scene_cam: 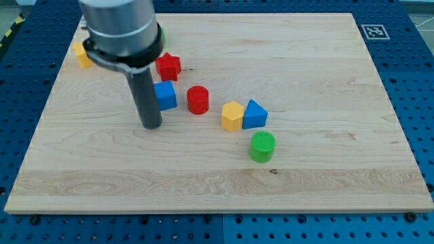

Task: Slide the blue cube towards the group of the blocks

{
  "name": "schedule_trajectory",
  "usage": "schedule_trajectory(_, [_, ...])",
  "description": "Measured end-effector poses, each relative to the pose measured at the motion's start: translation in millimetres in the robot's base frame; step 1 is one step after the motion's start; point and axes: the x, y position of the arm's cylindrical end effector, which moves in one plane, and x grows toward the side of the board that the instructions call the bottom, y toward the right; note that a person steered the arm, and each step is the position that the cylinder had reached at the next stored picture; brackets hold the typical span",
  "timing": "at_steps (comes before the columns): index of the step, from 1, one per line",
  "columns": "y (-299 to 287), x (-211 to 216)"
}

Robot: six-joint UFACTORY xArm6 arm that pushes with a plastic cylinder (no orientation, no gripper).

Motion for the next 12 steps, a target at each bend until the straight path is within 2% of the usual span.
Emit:
schedule_trajectory(1, [4.1, 22.7])
schedule_trajectory(2, [-8.9, 20.8])
schedule_trajectory(3, [-23.7, -24.3])
schedule_trajectory(5, [-13.4, -126.4])
schedule_trajectory(6, [-10.4, -133.9])
schedule_trajectory(8, [-10.4, -111.9])
schedule_trajectory(9, [-10.4, -82.8])
schedule_trajectory(10, [0.6, -72.0])
schedule_trajectory(12, [29.7, -72.0])
